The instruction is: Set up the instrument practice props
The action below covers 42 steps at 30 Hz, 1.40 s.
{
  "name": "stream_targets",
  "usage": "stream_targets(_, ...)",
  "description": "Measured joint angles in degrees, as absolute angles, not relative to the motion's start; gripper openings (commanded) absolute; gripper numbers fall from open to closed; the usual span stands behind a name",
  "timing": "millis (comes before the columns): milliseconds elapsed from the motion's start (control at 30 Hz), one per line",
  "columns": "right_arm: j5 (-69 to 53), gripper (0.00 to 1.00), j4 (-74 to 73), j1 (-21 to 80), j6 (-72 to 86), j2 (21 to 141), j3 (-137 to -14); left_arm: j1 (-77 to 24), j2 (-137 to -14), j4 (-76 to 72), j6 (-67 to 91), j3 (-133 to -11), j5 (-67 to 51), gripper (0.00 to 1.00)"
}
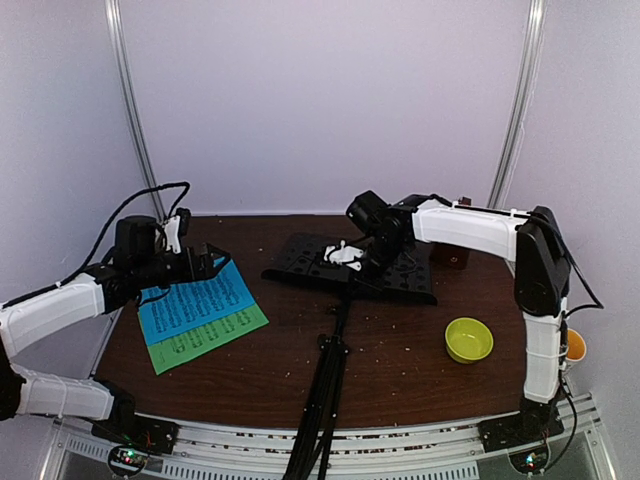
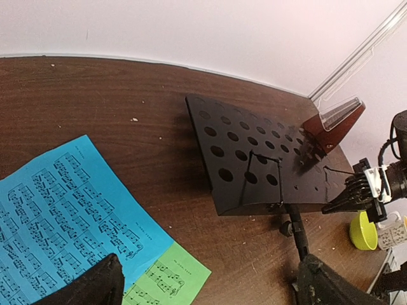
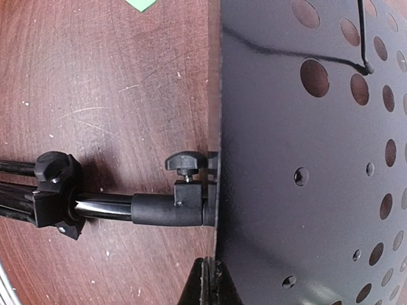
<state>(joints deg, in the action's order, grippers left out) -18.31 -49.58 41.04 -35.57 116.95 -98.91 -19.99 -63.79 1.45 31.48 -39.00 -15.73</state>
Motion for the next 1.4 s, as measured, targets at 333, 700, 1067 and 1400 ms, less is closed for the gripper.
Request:
stream_targets(333,-8.1,0.00,-50.2,44.3,-36.1,107.6,-98.8,-20.0,-61.4,1.7,31.5,-39.0,-15.1,0.98)
stream_targets(700,1.8,0.00,-47.6,49.5,-39.3,97.1,-98.8,-20.0,-56.6,3.1,32.0,-38.9,-12.8,0.98)
stream_targets(1067,12.5,0.00,-42.9,54.1,-44.8,90.7,-98.8,-20.0,-49.5,3.1,32.6,-37.5,-9.3,0.98)
stream_targets(1400,19.8,0.00,-35.1,57.5,-51.4,86.5,-98.7,-20.0,-44.0,2.6,32.6,-34.7,-7.3,0.98)
